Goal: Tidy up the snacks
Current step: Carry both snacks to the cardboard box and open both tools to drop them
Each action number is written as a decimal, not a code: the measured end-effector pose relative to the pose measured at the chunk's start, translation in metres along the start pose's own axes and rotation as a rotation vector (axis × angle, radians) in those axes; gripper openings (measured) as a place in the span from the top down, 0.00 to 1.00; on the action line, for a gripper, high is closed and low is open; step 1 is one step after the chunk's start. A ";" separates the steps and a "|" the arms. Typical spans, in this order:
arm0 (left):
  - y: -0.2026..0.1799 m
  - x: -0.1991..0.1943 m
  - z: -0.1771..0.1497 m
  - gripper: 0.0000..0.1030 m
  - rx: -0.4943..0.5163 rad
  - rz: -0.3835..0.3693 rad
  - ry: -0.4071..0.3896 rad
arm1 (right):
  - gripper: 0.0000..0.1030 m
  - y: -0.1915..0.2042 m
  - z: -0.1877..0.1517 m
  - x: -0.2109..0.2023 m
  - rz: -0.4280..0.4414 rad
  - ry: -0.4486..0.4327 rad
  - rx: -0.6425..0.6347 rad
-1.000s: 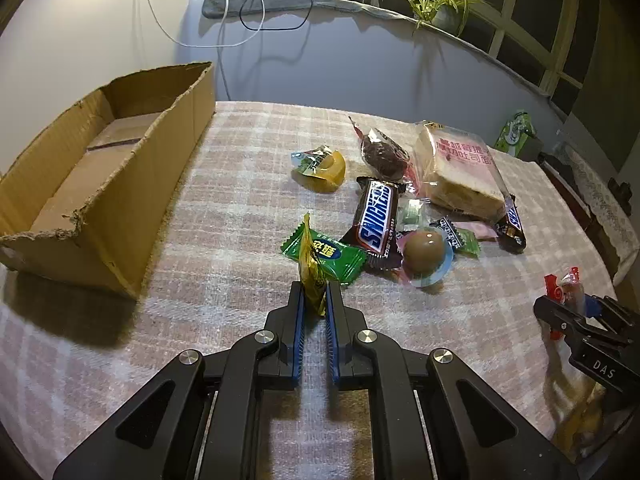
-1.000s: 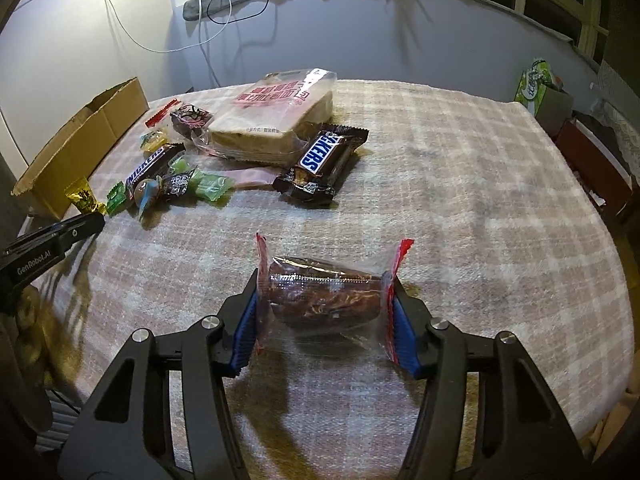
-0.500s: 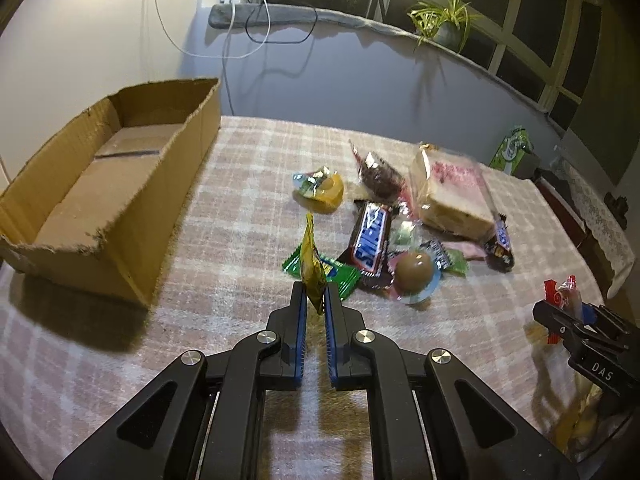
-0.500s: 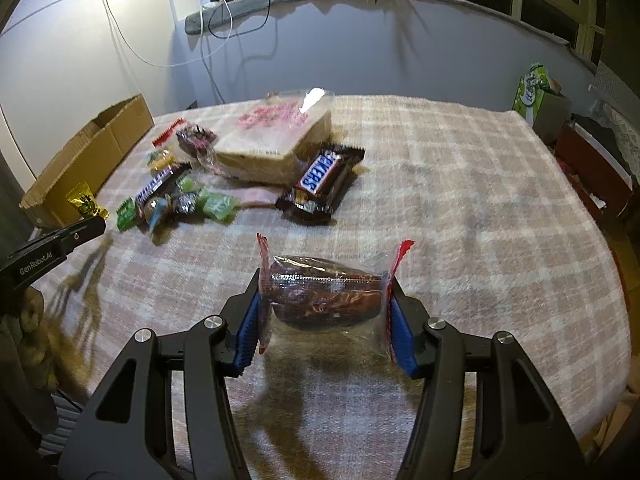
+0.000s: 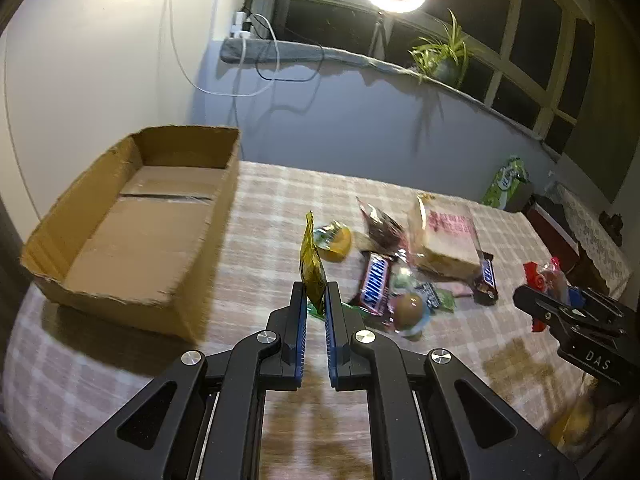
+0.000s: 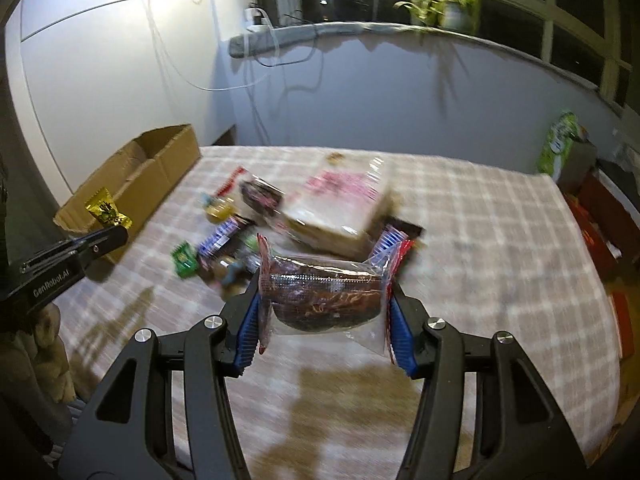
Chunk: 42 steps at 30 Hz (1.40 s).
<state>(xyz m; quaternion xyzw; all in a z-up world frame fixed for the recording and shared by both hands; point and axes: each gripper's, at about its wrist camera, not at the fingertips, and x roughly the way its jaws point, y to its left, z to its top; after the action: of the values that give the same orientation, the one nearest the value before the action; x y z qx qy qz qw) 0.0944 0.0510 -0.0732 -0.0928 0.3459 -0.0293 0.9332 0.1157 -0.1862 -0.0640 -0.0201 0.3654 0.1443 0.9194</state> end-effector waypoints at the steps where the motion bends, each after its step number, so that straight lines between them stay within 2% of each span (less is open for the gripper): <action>1: 0.003 -0.002 0.001 0.93 -0.003 0.004 -0.005 | 0.45 0.006 0.004 0.002 0.010 -0.004 -0.010; 15: 0.069 -0.018 0.017 0.93 -0.065 0.104 -0.052 | 0.45 0.108 0.063 0.041 0.177 -0.030 -0.166; 28: 0.110 -0.019 0.021 0.93 -0.105 0.139 -0.056 | 0.45 0.192 0.099 0.088 0.325 0.015 -0.244; 36: 0.125 -0.019 0.020 0.93 -0.128 0.139 -0.055 | 0.44 0.231 0.107 0.113 0.364 0.050 -0.281; 42: 0.132 -0.018 0.020 0.93 -0.140 0.130 -0.052 | 0.41 0.244 0.108 0.124 0.366 0.068 -0.298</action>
<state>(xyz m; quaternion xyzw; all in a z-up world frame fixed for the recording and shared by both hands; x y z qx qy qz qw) 0.0923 0.1861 -0.0722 -0.1358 0.3282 0.0578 0.9330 0.2050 0.0938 -0.0529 -0.0939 0.3683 0.3600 0.8520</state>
